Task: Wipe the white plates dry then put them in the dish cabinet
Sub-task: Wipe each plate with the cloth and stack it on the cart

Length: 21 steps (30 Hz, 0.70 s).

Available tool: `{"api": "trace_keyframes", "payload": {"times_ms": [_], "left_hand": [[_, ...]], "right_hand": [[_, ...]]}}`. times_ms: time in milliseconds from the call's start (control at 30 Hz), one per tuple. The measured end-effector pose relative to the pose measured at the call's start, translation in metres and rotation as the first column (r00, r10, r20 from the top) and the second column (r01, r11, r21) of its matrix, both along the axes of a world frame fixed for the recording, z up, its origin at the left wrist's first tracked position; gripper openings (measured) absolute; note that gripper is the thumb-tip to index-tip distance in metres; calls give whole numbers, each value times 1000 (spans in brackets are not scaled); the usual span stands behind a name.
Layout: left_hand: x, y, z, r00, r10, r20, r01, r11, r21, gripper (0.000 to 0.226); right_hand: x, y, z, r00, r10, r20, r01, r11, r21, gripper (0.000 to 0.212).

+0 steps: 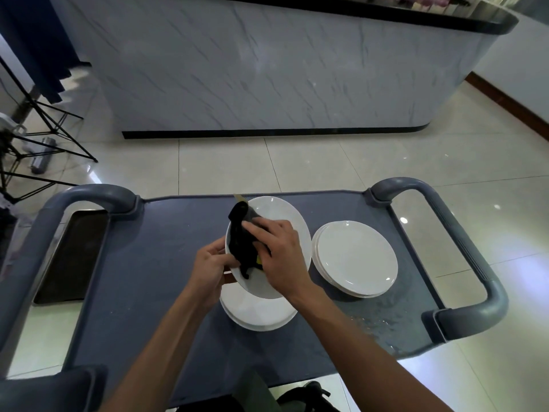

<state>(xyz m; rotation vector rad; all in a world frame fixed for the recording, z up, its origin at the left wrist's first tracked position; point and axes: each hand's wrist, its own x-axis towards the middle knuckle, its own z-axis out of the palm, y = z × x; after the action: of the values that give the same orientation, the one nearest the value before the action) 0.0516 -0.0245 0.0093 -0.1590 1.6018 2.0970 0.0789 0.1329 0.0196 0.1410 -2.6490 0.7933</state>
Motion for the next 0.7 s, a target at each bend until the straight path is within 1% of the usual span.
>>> {"api": "trace_keyframes", "payload": {"times_ms": [100, 233, 333, 467, 700], "left_hand": [[3, 0, 1, 999, -36, -11, 35, 999, -15, 55], [7, 3, 5, 999, -50, -17, 50, 998, -28, 53], [9, 6, 6, 1000, -16, 9, 16, 1000, -13, 50], [10, 7, 6, 998, 40, 46, -41, 999, 26, 51], [8, 2, 6, 985, 147, 93, -155, 985, 79, 46]], "right_hand": [[1, 3, -1, 1000, -19, -1, 19, 1000, 2, 41], [-9, 10, 5, 994, -99, -52, 98, 995, -21, 43], [-19, 20, 13, 980, -183, -76, 180, 983, -40, 43], [-26, 34, 20, 969, -247, -22, 245, 967, -76, 42], [-19, 51, 16, 934, -356, 39, 358, 932, -54, 44]]}}
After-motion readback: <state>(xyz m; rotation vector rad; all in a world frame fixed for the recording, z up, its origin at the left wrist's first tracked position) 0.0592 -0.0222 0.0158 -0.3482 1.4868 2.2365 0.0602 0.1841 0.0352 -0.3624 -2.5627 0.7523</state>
